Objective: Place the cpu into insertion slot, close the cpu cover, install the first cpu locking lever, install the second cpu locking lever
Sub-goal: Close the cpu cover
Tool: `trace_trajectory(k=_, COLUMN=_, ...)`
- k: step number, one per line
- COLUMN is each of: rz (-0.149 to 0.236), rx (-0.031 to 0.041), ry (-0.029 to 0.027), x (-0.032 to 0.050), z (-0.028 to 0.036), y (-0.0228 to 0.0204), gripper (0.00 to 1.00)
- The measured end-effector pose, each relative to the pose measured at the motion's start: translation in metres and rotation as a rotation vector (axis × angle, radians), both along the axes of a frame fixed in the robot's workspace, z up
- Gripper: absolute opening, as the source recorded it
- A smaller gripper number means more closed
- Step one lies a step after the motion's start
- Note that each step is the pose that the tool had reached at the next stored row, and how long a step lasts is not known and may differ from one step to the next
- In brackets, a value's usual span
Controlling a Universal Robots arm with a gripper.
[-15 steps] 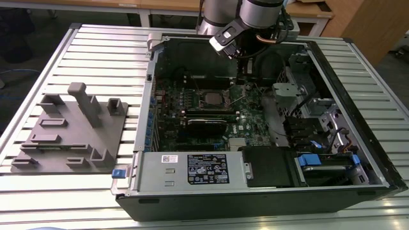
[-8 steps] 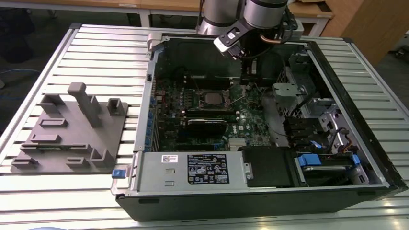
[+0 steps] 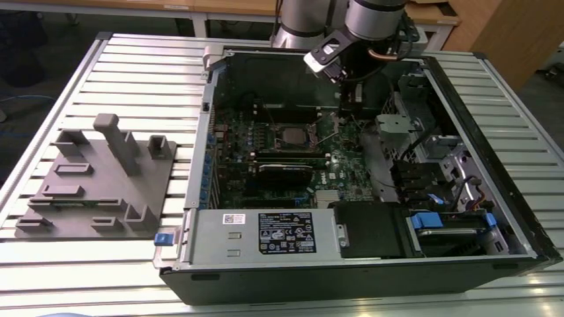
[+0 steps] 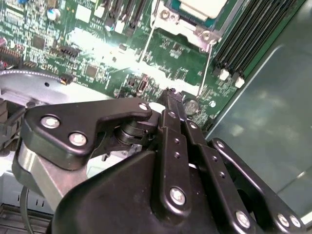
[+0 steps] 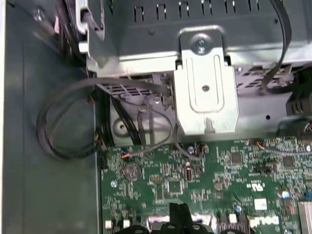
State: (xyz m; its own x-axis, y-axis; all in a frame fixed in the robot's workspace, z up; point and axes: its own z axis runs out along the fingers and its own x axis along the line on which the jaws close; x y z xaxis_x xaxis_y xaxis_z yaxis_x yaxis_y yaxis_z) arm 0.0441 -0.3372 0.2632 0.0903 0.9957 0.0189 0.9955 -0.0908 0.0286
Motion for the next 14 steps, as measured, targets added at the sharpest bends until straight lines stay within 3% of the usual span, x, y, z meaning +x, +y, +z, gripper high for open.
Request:
trace_trajectory(k=3, rz=0.000, rx=0.0000, ry=0.0000, x=0.0047, z=0.0000, y=0.0001, gripper=0.10)
trace_trajectory(k=14, rz=0.000, rx=-0.0001, ry=0.0000, x=0.0088, z=-0.0036, y=0.0000, gripper=0.10)
